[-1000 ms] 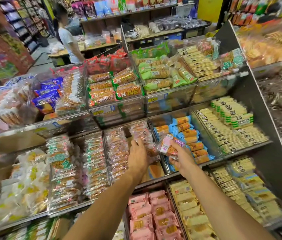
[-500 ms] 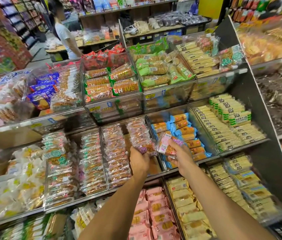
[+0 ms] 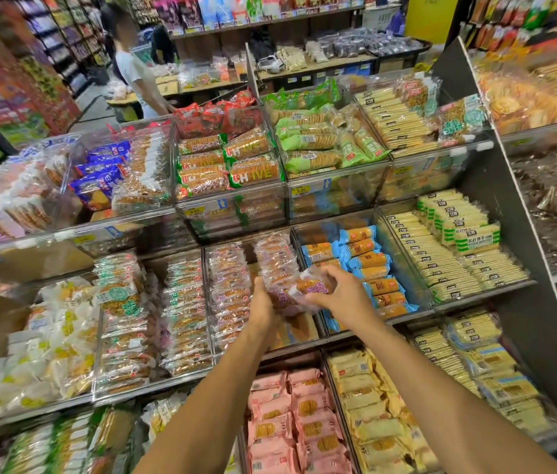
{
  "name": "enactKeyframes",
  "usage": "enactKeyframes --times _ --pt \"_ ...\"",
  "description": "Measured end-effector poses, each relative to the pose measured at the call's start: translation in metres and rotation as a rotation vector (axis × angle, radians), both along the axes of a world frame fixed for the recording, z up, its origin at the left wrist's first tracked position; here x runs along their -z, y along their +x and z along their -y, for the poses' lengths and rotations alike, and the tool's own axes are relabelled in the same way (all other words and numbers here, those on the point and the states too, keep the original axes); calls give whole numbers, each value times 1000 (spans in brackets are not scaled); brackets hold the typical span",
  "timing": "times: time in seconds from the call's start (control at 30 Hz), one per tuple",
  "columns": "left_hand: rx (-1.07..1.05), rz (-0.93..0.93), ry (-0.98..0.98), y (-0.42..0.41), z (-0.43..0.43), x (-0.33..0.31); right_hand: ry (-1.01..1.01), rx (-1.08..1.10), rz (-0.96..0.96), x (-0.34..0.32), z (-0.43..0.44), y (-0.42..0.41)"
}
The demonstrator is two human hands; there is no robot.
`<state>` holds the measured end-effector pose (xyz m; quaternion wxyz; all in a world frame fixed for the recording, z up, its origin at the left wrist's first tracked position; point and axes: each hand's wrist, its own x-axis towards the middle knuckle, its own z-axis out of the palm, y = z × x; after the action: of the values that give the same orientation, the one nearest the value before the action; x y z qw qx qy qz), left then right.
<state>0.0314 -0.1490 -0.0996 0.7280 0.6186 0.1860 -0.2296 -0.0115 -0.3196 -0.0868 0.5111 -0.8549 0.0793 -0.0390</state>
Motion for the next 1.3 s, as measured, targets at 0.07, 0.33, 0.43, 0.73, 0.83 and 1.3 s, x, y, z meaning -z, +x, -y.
enactKeyframes --times 0.07,0.33,0.43,0.73,0.83,1.3 --pt "-2 -5 -28 1 -2 -5 -182 -128 -1 2 -7 7" --pt "22 59 50 -2 2 7 -825 -283 101 15 -32 30" --pt "-11 61 53 3 6 31 -773 -200 48 25 -40 31" --pt "-164 82 5 8 16 30 -154 -46 -191 55 -21 29" --pt "-163 126 39 6 21 13 -63 -4 -191 59 -19 29" --pt "-55 231 251 8 17 5 -202 -12 -235 44 -21 29"
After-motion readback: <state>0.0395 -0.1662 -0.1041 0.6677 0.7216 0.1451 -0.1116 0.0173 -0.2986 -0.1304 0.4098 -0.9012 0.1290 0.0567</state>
